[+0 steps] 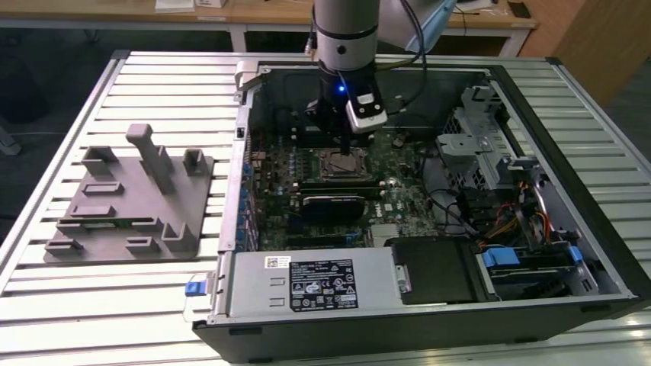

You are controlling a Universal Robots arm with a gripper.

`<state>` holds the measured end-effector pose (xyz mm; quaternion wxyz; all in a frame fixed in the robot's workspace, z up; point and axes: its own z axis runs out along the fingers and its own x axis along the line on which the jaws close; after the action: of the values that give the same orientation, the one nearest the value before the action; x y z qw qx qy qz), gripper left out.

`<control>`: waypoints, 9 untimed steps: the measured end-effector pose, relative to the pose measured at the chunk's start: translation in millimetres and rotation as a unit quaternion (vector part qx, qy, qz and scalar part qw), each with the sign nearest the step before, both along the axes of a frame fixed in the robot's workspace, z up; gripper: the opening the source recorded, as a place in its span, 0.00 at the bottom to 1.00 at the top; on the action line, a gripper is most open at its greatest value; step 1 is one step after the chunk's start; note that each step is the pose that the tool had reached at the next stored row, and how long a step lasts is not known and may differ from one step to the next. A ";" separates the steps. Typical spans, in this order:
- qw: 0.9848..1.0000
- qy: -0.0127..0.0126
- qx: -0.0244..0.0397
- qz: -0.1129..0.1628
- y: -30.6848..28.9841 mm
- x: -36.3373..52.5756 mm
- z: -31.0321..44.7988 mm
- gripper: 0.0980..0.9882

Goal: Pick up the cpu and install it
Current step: 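Install the first cpu locking lever, then install the second cpu locking lever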

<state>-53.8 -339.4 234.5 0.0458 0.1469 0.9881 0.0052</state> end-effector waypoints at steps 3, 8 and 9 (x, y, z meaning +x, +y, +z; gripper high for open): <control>1.000 0.000 0.000 0.000 0.0 0.0 0.6 0.01; 1.000 0.000 0.000 0.000 -0.3 0.0 1.5 0.01; 1.000 0.000 0.000 0.000 -0.7 0.0 1.5 0.01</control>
<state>-53.8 -340.0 236.0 0.0457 0.1467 0.9881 0.0051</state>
